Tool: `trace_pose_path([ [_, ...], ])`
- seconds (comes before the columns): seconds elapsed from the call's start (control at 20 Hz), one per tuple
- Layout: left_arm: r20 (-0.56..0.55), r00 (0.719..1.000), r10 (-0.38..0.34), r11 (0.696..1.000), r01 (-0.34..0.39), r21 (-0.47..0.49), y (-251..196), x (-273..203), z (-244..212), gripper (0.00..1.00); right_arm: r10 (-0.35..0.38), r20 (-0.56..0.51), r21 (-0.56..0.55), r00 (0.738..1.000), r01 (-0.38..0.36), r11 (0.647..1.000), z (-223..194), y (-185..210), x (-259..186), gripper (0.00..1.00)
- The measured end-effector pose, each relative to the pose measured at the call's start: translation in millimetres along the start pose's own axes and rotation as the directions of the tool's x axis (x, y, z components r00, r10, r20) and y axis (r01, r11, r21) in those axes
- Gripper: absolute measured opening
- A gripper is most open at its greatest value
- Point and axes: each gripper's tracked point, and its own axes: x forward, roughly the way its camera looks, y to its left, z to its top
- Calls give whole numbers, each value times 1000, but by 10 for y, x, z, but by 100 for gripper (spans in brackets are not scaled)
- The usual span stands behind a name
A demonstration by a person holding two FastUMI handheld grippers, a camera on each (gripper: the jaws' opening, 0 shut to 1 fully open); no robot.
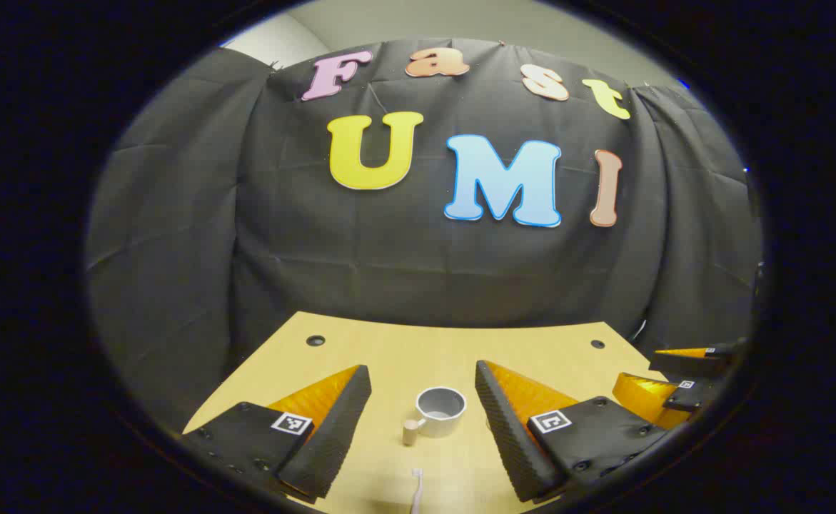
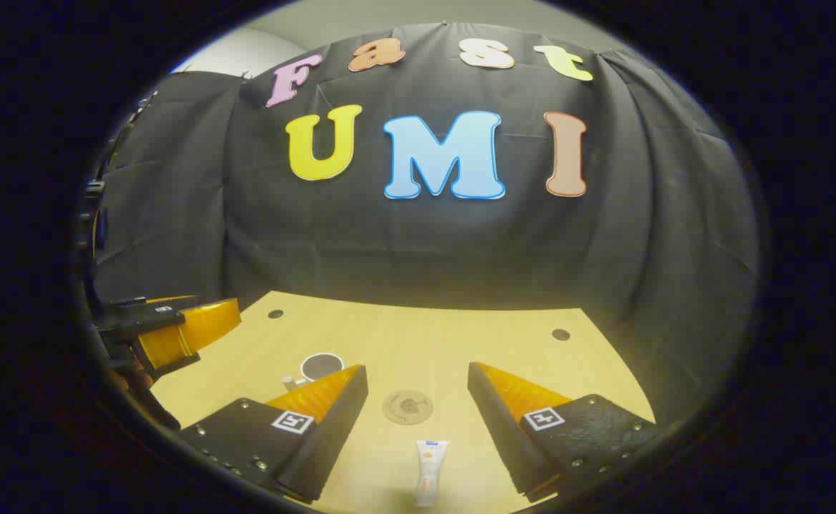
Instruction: Put the toothbrush and toothpaste on the desktop into the cup, then pick up the cup and place it on the coaster on the desktop.
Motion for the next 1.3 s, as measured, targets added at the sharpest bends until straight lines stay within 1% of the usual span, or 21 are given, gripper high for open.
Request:
trace_pose_path([
  [0.2,-42,999,4,1000,-4,-8,39,37,-124,99,6,-45,22,999,-5,1000,-122,28,40,91],
  [0.25,-55,998,8,1000,-8,-10,52,50,-157,95,4,-58,25,998,-3,1000,-148,29,50,91],
  [0.3,-66,998,13,1000,-13,-7,63,65,-210,99,1,-72,28,997,1,1000,-195,22,57,91],
  [0.35,-80,997,15,1000,-15,-6,75,74,-255,95,1,-83,32,997,2,999,-226,19,61,91],
  [0.4,-92,996,15,1000,-15,-6,80,74,-290,99,0,-95,39,996,4,999,-259,11,69,91],
  [0.45,-100,995,10,1000,-11,-9,66,91,-315,95,-1,-105,45,994,6,999,-283,7,85,91],
  [0.5,-107,994,9,1000,-10,-8,72,97,-349,99,-2,-117,49,993,8,999,-325,1,85,91],
  [0.7,-127,992,3,1000,-2,5,40,137,-450,99,-11,-156,60,988,20,998,-418,-29,93,91],
  [0.75,-136,991,-1,1000,2,8,23,146,-469,99,-13,-168,62,986,24,998,-434,-29,96,91],
  [0.8,-149,989,-4,1000,5,9,10,151,-506,92,-15,-184,66,983,28,997,-473,-34,96,91],
  [0.85,-163,987,-8,1000,10,9,-15,179,-549,95,-17,-199,71,980,32,997,-510,-32,105,91],
  [0.9,-177,984,-12,1000,14,8,-34,205,-594,99,-19,-215,77,976,36,996,-579,-44,124,91],
  [1.1,-225,974,-30,999,35,19,-85,243,-810,99,-30,-284,95,958,59,994,-780,-116,162,91],
  [1.15,-250,968,-34,999,40,20,-95,259,-888,99,-31,-308,97,951,63,993,-850,-126,171,91],
  [1.2,-276,960,-42,999,48,15,-122,282,-993,95,-32,-337,99,941,69,993,-954,-132,167,91],
  [1.25,-303,952,-51,998,56,8,-149,300,-1091,99,-30,-369,102,929,72,992,-1048,-142,161,92],
  [1.3,-329,943,-56,998,60,3,-154,306,-1196,99,-27,-397,106,917,75,992,-1139,-143,167,92],
])
